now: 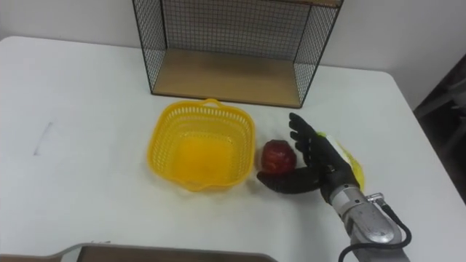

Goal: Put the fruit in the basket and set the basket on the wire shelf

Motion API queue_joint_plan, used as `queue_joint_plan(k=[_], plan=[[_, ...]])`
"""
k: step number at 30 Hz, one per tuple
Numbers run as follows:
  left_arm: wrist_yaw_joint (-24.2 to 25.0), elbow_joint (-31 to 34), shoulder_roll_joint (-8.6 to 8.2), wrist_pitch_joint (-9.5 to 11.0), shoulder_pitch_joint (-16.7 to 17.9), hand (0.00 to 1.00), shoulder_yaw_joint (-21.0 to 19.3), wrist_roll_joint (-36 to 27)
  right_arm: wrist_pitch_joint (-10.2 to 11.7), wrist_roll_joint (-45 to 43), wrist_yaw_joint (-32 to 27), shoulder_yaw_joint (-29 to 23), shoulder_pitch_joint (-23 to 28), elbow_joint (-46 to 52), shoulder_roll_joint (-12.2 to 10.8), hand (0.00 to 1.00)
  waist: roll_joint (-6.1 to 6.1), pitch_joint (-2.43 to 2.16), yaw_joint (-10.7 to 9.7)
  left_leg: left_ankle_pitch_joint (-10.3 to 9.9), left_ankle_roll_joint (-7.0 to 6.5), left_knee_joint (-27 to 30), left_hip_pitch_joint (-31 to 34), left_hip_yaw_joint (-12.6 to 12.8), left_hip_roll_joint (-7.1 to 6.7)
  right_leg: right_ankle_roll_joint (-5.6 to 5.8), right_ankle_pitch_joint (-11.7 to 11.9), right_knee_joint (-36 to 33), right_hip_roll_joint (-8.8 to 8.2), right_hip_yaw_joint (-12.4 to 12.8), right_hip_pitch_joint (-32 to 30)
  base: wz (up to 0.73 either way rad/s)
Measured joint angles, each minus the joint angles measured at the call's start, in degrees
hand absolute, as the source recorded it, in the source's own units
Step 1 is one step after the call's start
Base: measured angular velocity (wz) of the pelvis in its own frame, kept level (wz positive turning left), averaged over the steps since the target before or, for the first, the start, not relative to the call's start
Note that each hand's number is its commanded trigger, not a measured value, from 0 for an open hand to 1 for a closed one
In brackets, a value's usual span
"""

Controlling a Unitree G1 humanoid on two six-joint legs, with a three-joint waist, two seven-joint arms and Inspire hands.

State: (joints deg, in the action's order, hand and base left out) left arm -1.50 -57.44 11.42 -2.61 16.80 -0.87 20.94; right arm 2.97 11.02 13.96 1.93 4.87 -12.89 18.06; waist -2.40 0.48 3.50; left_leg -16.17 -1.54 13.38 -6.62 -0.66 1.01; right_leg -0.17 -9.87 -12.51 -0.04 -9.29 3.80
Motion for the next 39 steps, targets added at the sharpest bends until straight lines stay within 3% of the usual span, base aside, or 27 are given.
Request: queue_joint_plan(k=[19, 20, 21, 22, 39], plan=[[-0.31, 0.02, 0.16, 0.04, -0.91, 0.0, 0.32, 0.02, 0.54, -10.15, 1.62, 1.88, -1.29, -2.27, 0.02, 0.0, -0.92, -0.3, 1.12, 0.06, 0.09, 0.04, -0.33, -0.01, 0.04, -0.16, 0.1, -0.05, 0.01, -0.05, 0.31, 0.0], [-0.31, 0.01, 0.23, 0.04, -0.95, 0.0, 0.33, 0.02, 0.71, -10.86, 1.36, 1.88, -1.82, -3.05, 0.01, 0.16, -1.0, -0.25, 1.23, 0.06, 0.09, 0.05, -0.46, 0.03, 0.05, -0.19, 0.12, -0.06, 0.02, -0.04, 0.43, 0.0], [-0.34, 0.01, 0.24, 0.04, -1.0, 0.0, 0.34, 0.02, 0.81, -11.59, 1.02, 1.89, -2.66, -4.13, -0.01, 0.82, -1.02, -0.24, 1.28, 0.06, 0.09, 0.08, -0.47, 0.01, 0.04, -0.21, 0.14, -0.05, 0.01, -0.05, 0.49, 0.0], [-0.35, 0.02, 0.24, 0.03, -1.02, 0.0, 0.41, 0.02, 0.8, -11.86, 0.83, 1.89, -3.08, -4.6, -0.01, 1.0, -1.02, -0.24, 1.28, 0.06, 0.09, 0.08, -0.48, 0.01, 0.03, -0.21, 0.15, -0.05, 0.01, -0.05, 0.51, 0.0], [-0.36, 1.3, 0.26, -1.0, -1.23, 0.0, -0.21, 4.0, 0.61, -21.27, -5.65, 1.73, -7.26, -7.26, -0.08, 1.0, -1.01, -0.24, 1.63, 0.1, 0.12, -0.7, -0.67, -0.08, 0.09, -0.23, 0.17, 0.82, 0.19, -0.05, 0.43, 0.0]])
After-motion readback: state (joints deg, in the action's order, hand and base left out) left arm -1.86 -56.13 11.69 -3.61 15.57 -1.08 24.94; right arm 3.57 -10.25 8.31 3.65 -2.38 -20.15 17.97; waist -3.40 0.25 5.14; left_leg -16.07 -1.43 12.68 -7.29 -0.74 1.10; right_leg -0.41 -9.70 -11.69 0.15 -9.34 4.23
